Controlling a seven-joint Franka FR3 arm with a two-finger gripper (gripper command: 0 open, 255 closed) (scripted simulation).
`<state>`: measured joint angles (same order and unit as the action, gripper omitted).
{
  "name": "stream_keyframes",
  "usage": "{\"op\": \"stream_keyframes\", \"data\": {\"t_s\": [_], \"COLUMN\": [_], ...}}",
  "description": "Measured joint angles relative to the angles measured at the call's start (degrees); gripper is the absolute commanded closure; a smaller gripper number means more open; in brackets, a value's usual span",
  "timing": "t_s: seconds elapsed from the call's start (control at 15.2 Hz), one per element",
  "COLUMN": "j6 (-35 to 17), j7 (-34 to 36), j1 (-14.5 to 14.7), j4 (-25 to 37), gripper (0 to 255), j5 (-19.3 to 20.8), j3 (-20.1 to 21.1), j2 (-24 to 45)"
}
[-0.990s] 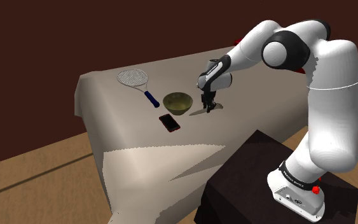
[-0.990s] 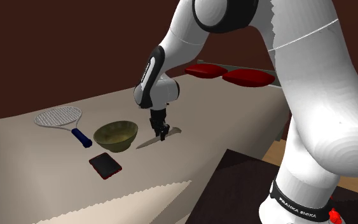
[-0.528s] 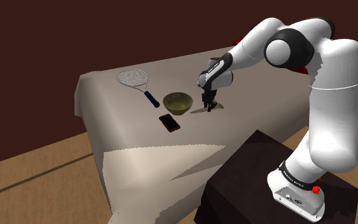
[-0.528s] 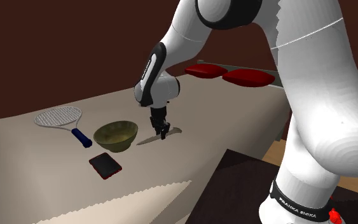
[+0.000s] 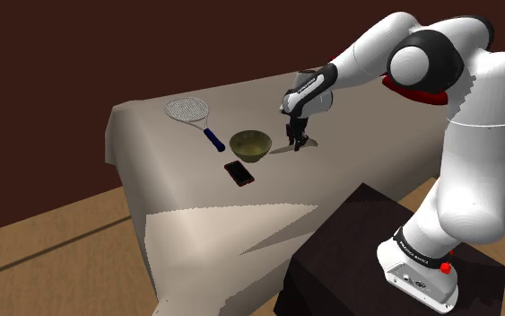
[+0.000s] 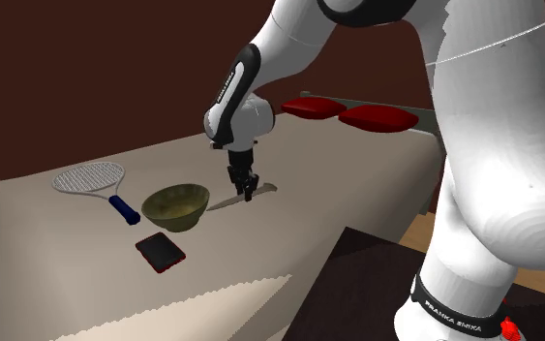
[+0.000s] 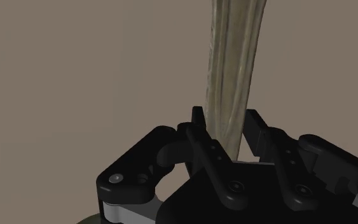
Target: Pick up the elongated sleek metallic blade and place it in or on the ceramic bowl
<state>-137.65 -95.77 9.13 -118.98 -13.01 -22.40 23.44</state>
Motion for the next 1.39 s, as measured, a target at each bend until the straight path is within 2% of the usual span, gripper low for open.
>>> {"op": "stream_keyframes", "data": {"t_s": [1.39], "j6": [12.86], "j7": [4.16], "j1": [2.17], "j4": [3.49], "gripper": [255], "j5": [6.31], "j3": [-2.9], "j2": [-10.36]}}
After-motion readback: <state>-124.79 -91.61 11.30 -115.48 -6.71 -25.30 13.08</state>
